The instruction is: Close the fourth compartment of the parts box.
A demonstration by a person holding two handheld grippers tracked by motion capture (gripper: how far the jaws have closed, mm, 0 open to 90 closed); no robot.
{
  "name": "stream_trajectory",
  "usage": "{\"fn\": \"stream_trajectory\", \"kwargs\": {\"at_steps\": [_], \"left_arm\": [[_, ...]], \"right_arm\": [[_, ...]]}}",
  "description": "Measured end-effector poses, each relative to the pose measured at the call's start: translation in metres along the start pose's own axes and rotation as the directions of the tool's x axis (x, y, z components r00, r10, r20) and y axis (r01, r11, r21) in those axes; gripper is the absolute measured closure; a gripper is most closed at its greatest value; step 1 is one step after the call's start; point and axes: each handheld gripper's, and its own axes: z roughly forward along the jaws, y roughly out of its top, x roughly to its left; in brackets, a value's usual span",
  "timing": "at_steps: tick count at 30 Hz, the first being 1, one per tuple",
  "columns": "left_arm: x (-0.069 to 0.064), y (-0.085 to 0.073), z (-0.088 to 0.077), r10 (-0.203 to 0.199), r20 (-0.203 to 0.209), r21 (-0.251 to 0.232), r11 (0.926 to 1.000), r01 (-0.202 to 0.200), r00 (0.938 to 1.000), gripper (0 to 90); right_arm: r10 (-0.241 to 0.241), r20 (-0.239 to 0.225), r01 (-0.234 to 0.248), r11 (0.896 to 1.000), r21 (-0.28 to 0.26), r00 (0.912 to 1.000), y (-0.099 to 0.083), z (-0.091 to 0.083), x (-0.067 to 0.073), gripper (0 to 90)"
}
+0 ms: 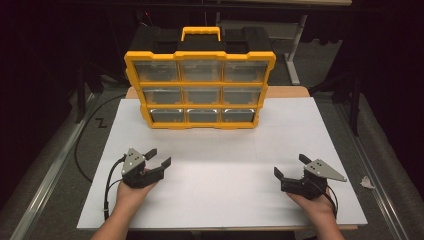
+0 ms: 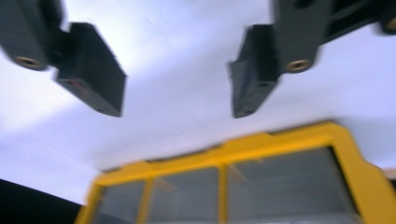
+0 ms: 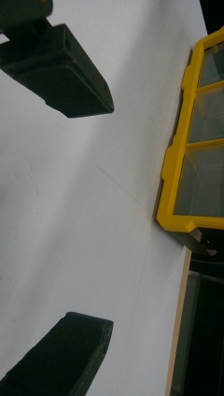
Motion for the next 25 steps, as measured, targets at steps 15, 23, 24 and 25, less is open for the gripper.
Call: {"fn": "stream_trajectory", "kwargs": {"at_steps": [15,23,24,25], "left_arm": [[0.006,-0.003,-0.039,0.005,-0.066,-0.048,0.9988,-0.008,0.9978,0.1],[0.01,-0.005,-0.03,0.028,-0.043,-0.002,0.9996,-0.028,0.9987,0.1],[0.01,-0.005,-0.03,0.03,-0.045,-0.001,0.9995,-0.03,0.9985,0.1],[0.01,-0.005,-0.03,0.031,-0.046,-0.001,0.9995,-0.031,0.9985,0.1]], "right_arm": [[-0.003,-0.016,0.003,1.0,-0.005,0.9999,0.001,0.0,0.003,1.4],[0.001,-0.005,-0.001,1.0,-0.008,1.0,0.003,-0.001,0.004,1.4],[0.001,-0.002,-0.001,1.0,-0.008,1.0,0.003,-0.001,0.004,1.4],[0.004,0.0,-0.004,1.0,-0.007,1.0,0.003,0.0,0.004,1.4]]}}
